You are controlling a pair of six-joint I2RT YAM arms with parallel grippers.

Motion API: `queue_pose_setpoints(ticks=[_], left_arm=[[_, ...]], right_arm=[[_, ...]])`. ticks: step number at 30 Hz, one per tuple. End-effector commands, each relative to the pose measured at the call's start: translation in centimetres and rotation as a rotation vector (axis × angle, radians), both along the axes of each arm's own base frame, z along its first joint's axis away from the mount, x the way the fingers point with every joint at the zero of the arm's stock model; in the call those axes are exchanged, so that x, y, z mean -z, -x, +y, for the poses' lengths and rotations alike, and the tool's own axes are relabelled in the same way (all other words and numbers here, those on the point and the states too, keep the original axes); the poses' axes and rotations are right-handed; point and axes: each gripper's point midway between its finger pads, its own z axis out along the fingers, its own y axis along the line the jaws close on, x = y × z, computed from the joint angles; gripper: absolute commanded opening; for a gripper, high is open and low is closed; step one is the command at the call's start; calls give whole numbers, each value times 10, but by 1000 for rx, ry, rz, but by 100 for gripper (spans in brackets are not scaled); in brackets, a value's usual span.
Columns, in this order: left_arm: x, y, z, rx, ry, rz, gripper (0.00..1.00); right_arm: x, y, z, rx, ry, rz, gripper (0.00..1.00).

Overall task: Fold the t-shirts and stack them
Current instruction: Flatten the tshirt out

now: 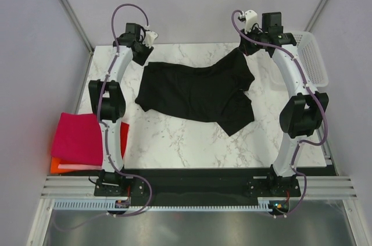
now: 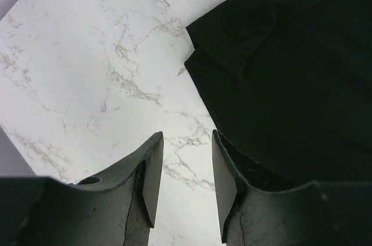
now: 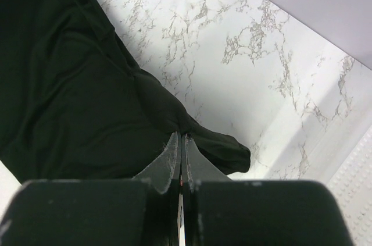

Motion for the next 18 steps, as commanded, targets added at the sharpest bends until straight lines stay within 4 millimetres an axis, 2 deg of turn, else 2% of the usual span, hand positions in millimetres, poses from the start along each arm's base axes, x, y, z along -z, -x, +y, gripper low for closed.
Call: queue_pose_setpoints(ticks=[1, 2, 3, 6, 10, 11, 16, 18], left_arm=[[10, -14, -7, 68, -8, 5, 45], [13, -19, -11, 68, 8, -4, 45], [7, -26, -12, 63, 23, -30, 46], [12, -39, -18, 37, 65, -52, 51], [27, -38, -35, 74, 152, -16, 50], [36, -36, -38, 73, 166, 5, 49], [51, -38, -46, 60, 229, 33, 45], [51, -40, -49, 64, 244, 30, 44]], right_arm=[[-20, -5, -2, 20, -7, -55, 0], [-18, -4, -2, 19, -5, -52, 0], [-17, -4, -4, 23, -3, -49, 0], [-14, -2, -5, 24, 14, -45, 0], [-11, -3, -8, 28, 29, -44, 0], [-10, -3, -8, 29, 32, -42, 0], [-5, -3, -10, 32, 41, -31, 0], [-4, -3, -10, 30, 49, -30, 0]])
